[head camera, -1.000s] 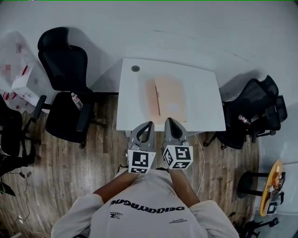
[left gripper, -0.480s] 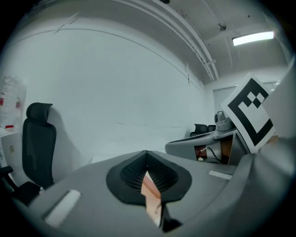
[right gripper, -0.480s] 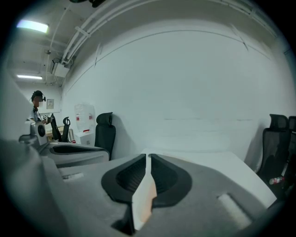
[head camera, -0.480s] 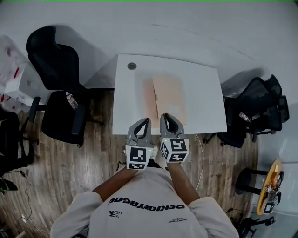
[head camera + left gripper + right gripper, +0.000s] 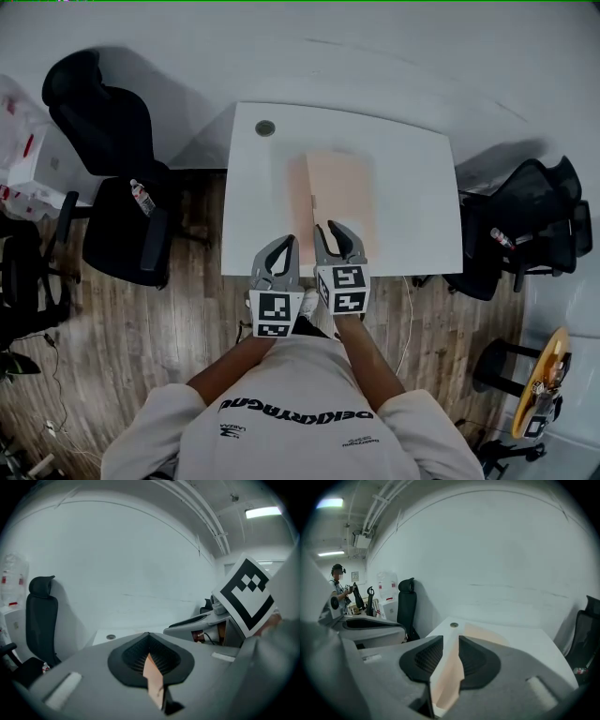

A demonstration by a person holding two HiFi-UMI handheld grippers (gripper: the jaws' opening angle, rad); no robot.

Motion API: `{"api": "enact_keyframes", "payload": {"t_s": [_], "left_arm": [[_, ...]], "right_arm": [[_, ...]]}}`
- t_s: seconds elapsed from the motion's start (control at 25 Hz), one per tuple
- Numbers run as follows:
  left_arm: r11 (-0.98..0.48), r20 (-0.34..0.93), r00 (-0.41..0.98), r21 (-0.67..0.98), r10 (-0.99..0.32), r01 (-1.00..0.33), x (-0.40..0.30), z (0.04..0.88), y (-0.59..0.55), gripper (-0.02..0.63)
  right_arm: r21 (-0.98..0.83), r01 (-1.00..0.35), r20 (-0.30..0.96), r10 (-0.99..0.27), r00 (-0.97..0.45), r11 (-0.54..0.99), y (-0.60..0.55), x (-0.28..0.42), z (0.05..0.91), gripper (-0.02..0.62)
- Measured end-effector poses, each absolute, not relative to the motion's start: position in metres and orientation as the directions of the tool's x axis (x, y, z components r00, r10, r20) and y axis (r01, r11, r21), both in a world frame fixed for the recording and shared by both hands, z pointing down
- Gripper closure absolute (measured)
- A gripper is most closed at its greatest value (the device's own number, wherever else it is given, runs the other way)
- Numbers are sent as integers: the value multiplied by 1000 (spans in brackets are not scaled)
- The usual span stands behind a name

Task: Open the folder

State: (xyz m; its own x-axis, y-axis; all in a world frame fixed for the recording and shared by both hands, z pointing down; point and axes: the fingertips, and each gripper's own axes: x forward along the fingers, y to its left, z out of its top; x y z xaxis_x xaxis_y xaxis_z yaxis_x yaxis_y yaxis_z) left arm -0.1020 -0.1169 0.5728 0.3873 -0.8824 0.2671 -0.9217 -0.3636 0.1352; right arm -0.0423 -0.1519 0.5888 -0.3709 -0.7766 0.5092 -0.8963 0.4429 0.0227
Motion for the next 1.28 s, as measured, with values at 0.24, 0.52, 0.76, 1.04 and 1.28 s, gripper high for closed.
{"api": "enact_keyframes", "payload": {"t_s": [0.24,0.52,0.76,1.04,1.28], "left_arm": [[-332,317,363,150,-876,-931,-105,595,-122,612],[-293,345,340,182,-875,-939,-113,607,-125,612],[-280,355,331,188,-874,-941,-118,614,-125,612],[-266,379,322,193,-868,-944,-125,625,-125,612],[-287,388,340,190,-857,-939,-117,635,-126,612]], "right_arm": [[39,-883,584,-728,-360,468,-169,-46,615,480],[45,-873,680,-655,-329,485,-184,-52,641,454],[107,-859,749,-609,-262,500,-188,-54,665,426],[333,-765,786,-611,-98,551,-192,-54,694,408],[340,-772,773,-628,-96,537,-193,-52,686,526]]}}
